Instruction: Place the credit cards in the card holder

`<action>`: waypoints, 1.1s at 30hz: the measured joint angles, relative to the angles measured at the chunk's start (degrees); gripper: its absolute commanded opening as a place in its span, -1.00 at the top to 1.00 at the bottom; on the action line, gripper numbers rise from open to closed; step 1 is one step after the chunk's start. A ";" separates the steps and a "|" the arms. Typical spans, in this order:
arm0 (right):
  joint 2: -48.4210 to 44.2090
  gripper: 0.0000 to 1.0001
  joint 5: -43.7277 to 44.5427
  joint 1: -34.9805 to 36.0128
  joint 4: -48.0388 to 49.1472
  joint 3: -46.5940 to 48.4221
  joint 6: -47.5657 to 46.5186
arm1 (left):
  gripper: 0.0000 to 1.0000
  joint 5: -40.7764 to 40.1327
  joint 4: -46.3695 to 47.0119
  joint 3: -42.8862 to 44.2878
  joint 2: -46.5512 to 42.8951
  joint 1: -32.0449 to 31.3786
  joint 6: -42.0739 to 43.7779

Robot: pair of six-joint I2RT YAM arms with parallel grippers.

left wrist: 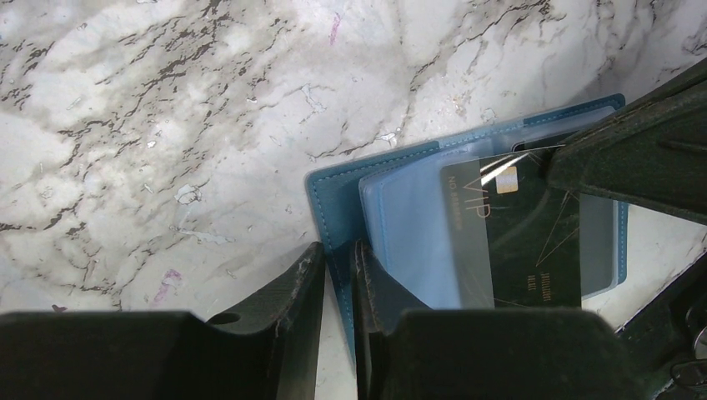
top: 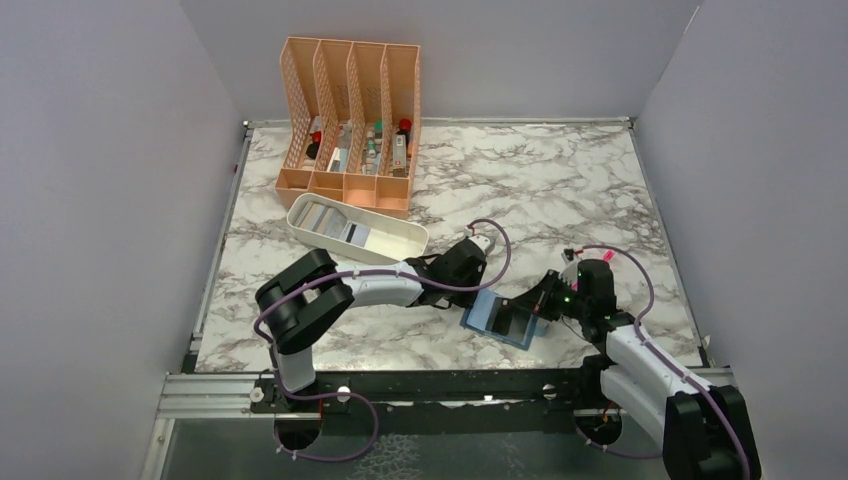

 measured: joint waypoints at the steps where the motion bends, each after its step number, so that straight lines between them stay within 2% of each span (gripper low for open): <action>1: -0.02 0.98 -0.17 0.00 0.92 -0.44 0.00 | 0.55 -0.02 0.00 0.00 0.00 -0.02 0.02; 12: -4.11 0.98 -0.66 0.00 8.79 -5.16 1.57 | 0.54 -0.26 0.04 0.00 0.04 -0.07 0.00; 19: -6.47 0.97 -0.66 0.00 11.45 -7.15 3.56 | 0.19 -2.23 0.02 -0.35 -0.52 -0.20 -0.17; 26: -1.77 0.30 -0.98 0.00 10.82 -5.42 2.93 | 0.16 -3.39 -4.33 -1.84 -5.77 -0.20 -0.28; 30: 2.23 0.28 -0.59 0.00 5.51 -1.70 1.90 | 0.15 -3.10 -4.55 -1.92 -9.62 -0.17 -0.48; 33: 3.32 0.41 0.31 0.00 1.84 0.72 1.07 | 0.22 -1.90 -4.22 -2.43 -10.78 -0.17 -0.72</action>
